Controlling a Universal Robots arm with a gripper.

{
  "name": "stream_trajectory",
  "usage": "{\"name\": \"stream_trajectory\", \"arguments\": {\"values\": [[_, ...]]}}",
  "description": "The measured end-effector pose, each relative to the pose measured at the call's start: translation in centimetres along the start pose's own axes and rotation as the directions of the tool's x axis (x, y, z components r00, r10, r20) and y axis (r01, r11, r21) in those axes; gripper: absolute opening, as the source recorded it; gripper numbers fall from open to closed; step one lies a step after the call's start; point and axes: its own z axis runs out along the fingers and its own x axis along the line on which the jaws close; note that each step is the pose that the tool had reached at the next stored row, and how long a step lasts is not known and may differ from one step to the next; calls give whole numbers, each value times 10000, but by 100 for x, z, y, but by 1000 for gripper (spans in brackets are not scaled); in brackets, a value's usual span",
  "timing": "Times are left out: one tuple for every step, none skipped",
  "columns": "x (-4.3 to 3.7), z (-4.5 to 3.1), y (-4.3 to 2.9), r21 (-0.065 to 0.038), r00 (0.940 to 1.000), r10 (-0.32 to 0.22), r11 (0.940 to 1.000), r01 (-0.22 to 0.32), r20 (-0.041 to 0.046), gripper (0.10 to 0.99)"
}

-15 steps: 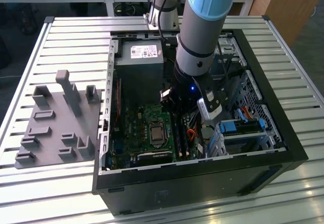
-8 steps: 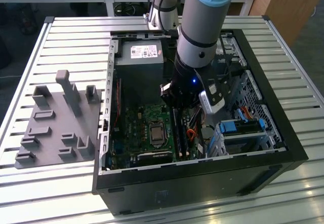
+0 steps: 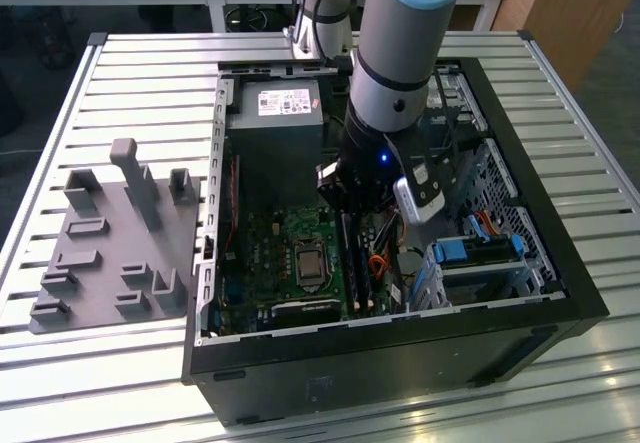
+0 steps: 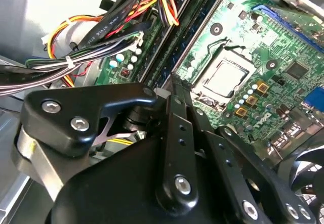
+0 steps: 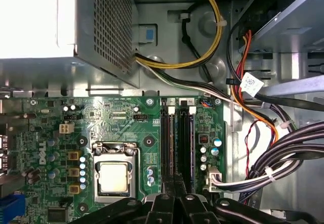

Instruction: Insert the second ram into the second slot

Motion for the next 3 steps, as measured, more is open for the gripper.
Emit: {"name": "stream_trajectory", "arguments": {"values": [[0,-1,0,0,10000,0,10000,0,0,106],[0,-1,0,0,10000,0,10000,0,0,106],[0,-2,0,1,10000,0,10000,0,0,106]]}}
